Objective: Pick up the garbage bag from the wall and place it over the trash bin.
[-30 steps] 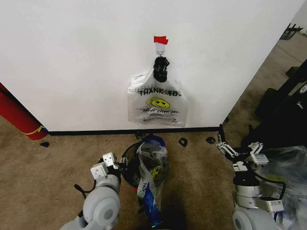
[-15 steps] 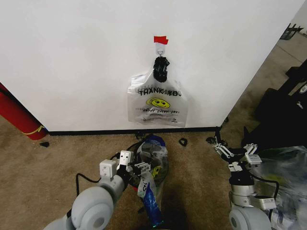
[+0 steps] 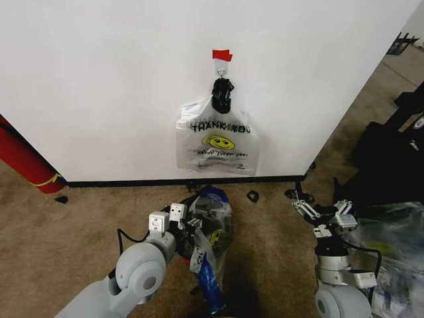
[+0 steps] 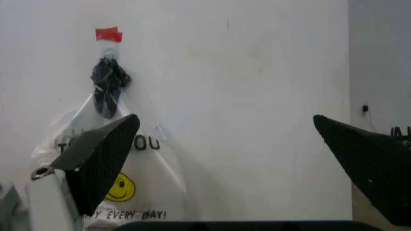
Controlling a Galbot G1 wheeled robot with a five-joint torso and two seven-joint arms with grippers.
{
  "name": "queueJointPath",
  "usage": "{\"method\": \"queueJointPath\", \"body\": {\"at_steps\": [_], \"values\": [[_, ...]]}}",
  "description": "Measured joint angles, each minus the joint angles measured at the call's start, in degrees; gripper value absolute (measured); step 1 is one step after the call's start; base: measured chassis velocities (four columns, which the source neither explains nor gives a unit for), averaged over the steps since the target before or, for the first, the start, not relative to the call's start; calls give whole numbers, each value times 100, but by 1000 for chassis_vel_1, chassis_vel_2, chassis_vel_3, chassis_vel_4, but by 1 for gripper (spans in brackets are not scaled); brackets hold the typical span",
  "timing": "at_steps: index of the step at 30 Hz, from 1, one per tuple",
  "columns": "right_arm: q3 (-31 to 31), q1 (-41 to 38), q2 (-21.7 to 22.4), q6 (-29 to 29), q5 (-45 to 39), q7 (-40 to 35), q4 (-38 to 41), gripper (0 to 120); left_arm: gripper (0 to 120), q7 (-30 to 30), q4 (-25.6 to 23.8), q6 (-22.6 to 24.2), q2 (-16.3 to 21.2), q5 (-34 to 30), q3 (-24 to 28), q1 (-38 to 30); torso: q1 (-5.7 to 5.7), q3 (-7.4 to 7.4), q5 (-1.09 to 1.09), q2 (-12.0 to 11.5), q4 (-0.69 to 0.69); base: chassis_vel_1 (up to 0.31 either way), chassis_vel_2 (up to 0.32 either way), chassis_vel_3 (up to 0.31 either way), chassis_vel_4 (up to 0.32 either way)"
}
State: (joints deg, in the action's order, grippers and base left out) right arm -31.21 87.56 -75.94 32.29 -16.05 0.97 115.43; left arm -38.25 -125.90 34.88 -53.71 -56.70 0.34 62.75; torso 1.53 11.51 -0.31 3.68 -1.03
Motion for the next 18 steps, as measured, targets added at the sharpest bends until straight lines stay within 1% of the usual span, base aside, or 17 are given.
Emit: {"method": "queueJointPath", "body": {"at_steps": [1,8,9,10,12,15,16,18], "values": [[0,0,0,0,0,0,0,100,39,0,0,0,0,0,0,0,0,0,0,0,0,0,0,0,0],[143,-33,-9,-37,131,-3,-198,100,10,-67,-90,-9,30,-113,-125,156,0,-1,0,0,0,0,0,0,0],[143,-33,-9,-37,131,-3,-198,100,10,-67,-90,-9,30,-113,-125,156,0,-1,0,0,0,0,0,0,0],[189,-29,6,-62,140,-3,-234,100,4,-68,-101,-13,30,-118,-156,187,0,-1,1,0,0,0,0,0,0],[328,2,73,-200,119,-5,-274,100,0,-70,-122,-23,33,-119,-212,245,0,-1,0,0,0,0,0,0,0],[746,58,281,-682,-108,12,-266,100,0,-72,-155,-67,61,-100,-291,346,0,-1,0,0,0,0,0,0,0],[746,58,281,-682,-108,12,-266,100,0,-72,-155,-67,61,-100,-291,346,0,-1,0,0,0,0,0,0,0],[1121,39,431,-1139,-353,104,-206,100,0,-73,-174,-99,84,-63,-320,398,0,-1,1,0,-1,0,0,0,0]]}}
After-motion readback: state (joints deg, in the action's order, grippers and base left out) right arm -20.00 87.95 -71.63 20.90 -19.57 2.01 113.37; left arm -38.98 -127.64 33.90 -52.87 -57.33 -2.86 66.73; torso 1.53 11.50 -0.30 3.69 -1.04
